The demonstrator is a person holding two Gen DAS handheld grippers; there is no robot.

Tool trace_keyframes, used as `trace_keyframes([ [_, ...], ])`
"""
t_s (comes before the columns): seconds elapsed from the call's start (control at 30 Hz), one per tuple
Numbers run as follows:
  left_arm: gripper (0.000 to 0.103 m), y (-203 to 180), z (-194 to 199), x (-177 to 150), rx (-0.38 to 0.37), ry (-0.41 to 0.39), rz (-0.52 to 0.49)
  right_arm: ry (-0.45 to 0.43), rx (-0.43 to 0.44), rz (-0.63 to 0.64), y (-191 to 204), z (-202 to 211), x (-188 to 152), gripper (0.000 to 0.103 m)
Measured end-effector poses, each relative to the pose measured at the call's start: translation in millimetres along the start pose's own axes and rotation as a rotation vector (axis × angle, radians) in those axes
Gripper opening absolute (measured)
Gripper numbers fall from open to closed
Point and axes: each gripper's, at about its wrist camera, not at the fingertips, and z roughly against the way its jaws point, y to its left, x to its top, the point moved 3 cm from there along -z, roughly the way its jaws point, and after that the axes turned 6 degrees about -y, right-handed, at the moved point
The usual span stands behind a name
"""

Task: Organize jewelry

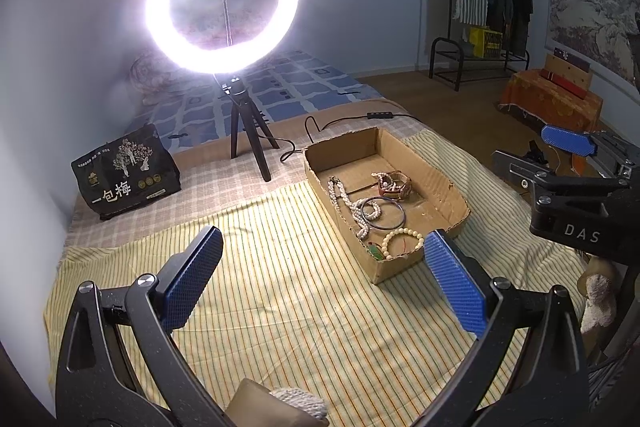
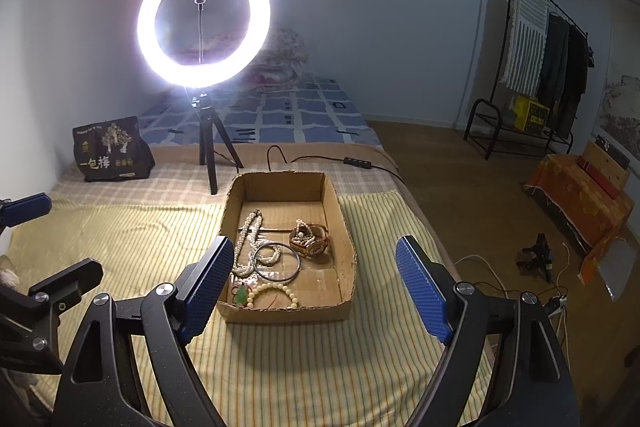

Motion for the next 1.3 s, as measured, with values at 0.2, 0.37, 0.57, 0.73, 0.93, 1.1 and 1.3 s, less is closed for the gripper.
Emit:
trace_keyframes([
  [0.2, 0.103, -0.4, 0.6, 0.1, 0.0, 0.0, 0.002, 0.006, 0.001, -0.001, -2.5, -0.7, -0.9, 0.083],
  [0.37, 0.103, -0.2, 0.0, -0.1, 0.001, 0.001, 0.001, 0.01, 0.005, 0.002, -2.0, -1.6, -2.1, 0.083],
  [0.57, 0.103, 0.0, 1.3, 0.1, 0.005, -0.002, 0.001, 0.013, 0.005, 0.007, -1.6, -2.1, -2.5, 0.083],
  [0.73, 0.103, 0.7, 5.1, 3.2, 0.021, -0.011, 0.003, 0.013, 0.003, 0.0, -2.5, -2.0, -3.0, 0.083],
  [0.93, 0.103, 0.0, 5.8, 2.8, 0.021, -0.011, 0.002, 0.016, 0.004, 0.004, -2.5, -2.8, -4.1, 0.083],
  [1.1, 0.103, -0.3, 6.6, 3.4, 0.021, -0.012, 0.003, 0.018, 0.004, 0.004, -2.0, -2.9, -4.3, 0.083],
  [1.3, 0.103, 0.3, 6.3, 3.6, 0.021, -0.012, 0.003, 0.024, 0.006, 0.008, 0.5, -2.5, -6.3, 0.083],
])
